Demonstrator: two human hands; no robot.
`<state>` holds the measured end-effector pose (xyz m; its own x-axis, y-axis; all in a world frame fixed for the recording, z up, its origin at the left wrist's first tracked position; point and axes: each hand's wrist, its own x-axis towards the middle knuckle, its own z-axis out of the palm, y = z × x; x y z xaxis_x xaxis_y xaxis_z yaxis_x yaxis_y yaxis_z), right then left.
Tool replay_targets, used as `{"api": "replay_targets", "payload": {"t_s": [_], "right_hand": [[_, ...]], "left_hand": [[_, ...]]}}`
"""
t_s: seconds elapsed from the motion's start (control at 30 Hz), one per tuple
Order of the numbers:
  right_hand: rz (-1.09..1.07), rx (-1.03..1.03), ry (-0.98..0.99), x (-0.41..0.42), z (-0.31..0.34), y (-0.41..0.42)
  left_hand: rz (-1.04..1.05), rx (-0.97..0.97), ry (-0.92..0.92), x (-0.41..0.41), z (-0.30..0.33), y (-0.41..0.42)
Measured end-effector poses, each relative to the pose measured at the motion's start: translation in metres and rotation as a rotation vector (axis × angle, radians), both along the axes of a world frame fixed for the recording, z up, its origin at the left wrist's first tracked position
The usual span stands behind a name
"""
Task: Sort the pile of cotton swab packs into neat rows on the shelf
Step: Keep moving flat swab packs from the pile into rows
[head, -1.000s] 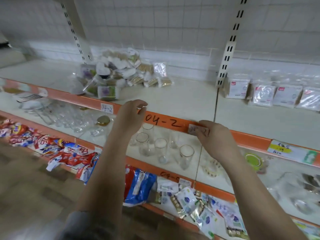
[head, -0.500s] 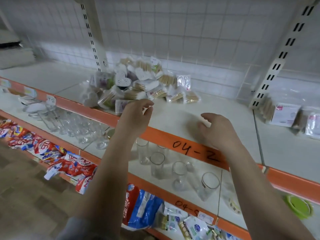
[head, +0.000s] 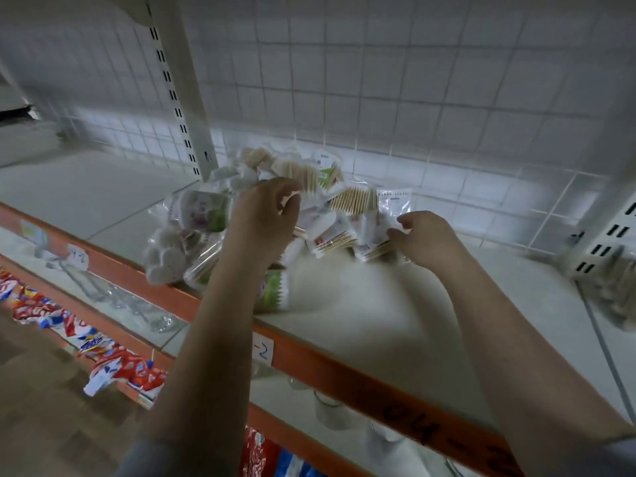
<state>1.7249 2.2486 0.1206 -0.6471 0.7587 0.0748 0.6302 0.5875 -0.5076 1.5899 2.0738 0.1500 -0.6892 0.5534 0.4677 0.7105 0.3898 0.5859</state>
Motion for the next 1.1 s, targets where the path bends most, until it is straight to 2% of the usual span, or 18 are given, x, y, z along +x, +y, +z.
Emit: {"api": "replay_targets", "payload": {"t_s": [0.37,0.53,0.73,0.83,1.1], "right_hand": [[-0.168,-0.106,-0.058,-0.030,-0.006,0.005],[-0.175,-0.150,-0.049,-0.036,-0.003,-0.002],[-0.244,-0.318,0.206,-0.028,-0.003,0.001],[-0.270,-0.292,0.318,-0.017,-0.001,-0.001],[-0.386,-0.271,0.639,0.014,0.002,-0.025]], "left_hand": [[0.007,0.057,0.011,-0.035,0.007,0.014],[0.045,-0.116,-0.031,-0.045,0.013,0.021],[0.100,-0.312,0.010,-0.045,0.018,0.030],[0.103,-0.388,-0.015,-0.042,0.016,0.040],[-0.024,-0.211,-0.070,-0.041,0.008,0.036]]}}
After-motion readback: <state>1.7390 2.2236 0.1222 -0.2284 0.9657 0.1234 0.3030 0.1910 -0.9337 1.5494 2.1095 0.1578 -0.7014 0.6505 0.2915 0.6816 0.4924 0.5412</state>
